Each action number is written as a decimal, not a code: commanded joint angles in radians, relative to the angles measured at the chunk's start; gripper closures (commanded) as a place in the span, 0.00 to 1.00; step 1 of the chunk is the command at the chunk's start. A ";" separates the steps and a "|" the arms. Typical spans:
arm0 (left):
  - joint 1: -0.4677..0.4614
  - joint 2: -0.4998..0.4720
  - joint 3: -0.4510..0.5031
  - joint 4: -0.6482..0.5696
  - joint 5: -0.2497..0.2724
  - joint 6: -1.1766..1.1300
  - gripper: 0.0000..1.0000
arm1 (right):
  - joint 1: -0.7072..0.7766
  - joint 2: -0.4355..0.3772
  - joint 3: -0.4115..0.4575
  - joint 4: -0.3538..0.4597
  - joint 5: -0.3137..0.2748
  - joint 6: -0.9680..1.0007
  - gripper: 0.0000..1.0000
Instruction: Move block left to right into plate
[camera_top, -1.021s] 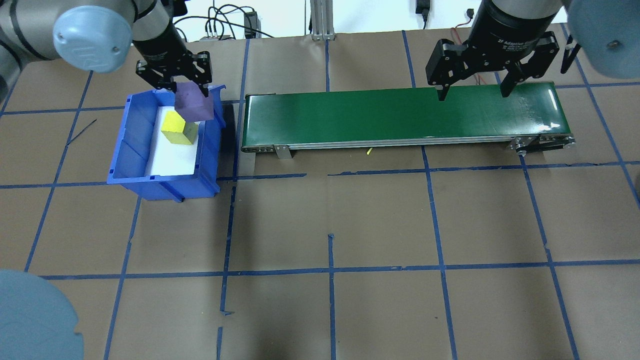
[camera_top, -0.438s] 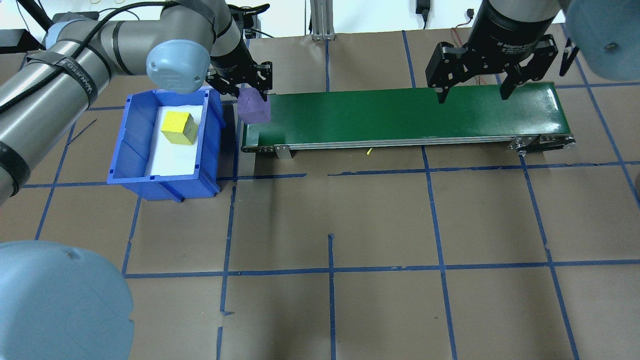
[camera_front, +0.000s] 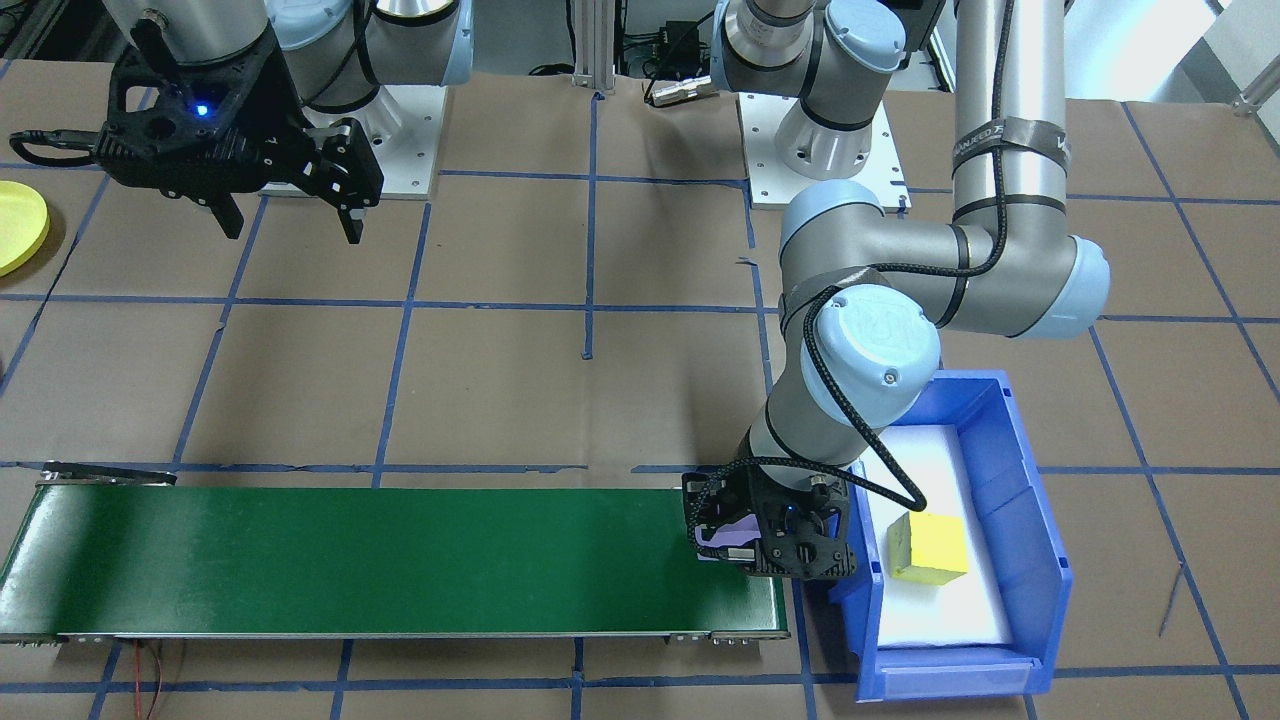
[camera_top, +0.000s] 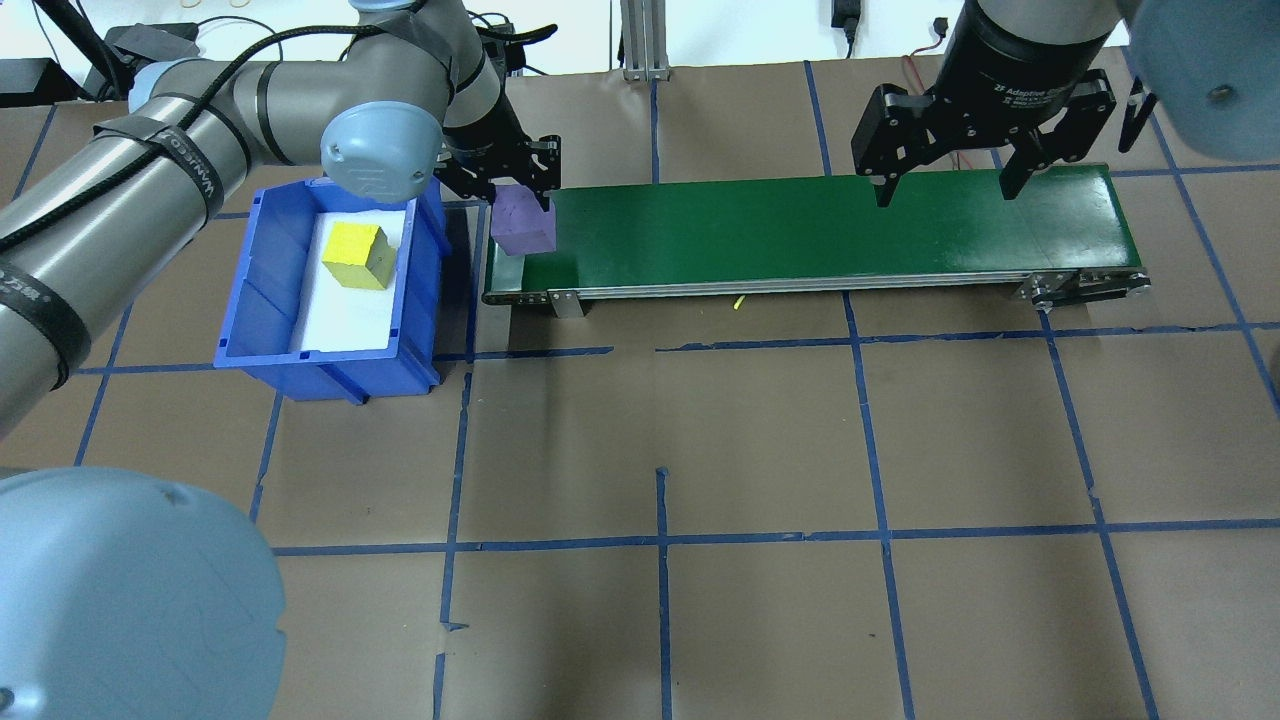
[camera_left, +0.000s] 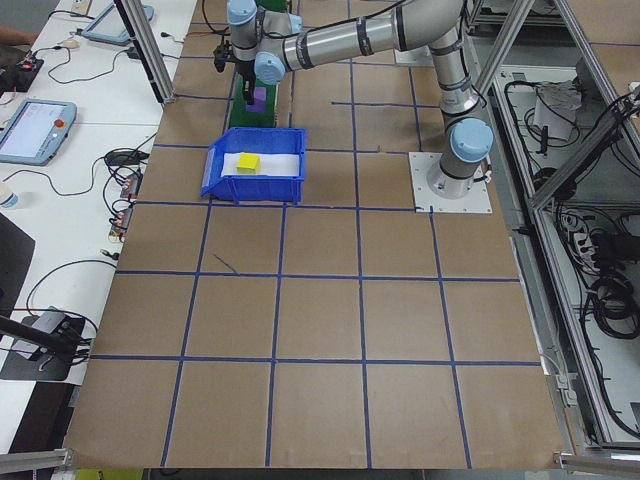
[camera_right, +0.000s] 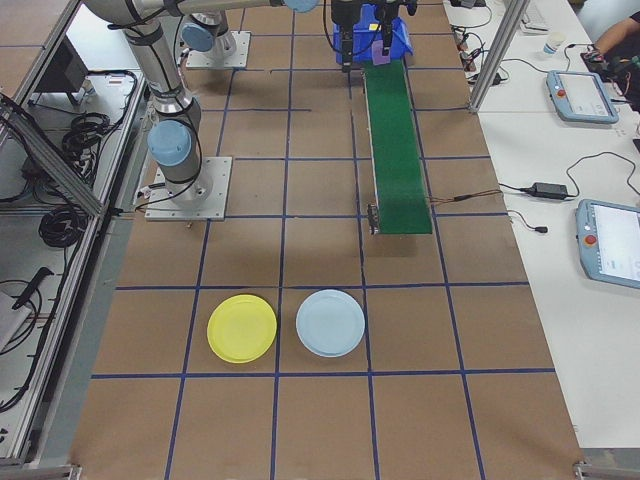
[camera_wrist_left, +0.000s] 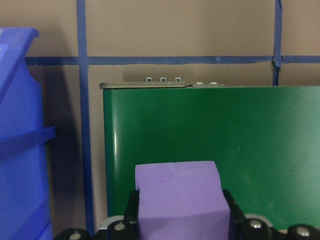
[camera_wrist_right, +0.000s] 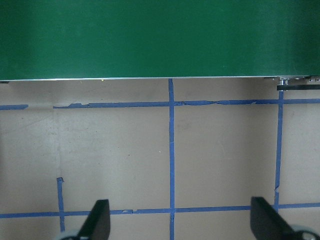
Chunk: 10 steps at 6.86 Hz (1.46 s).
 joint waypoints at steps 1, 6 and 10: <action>-0.003 -0.023 -0.049 0.106 -0.004 0.001 0.57 | -0.001 0.000 0.000 0.000 0.002 -0.002 0.00; 0.006 0.133 -0.051 0.025 -0.030 -0.002 0.00 | -0.001 0.000 0.000 0.000 0.000 0.000 0.00; 0.217 0.107 -0.045 0.007 0.156 0.331 0.00 | -0.001 0.000 -0.004 -0.003 0.002 -0.002 0.00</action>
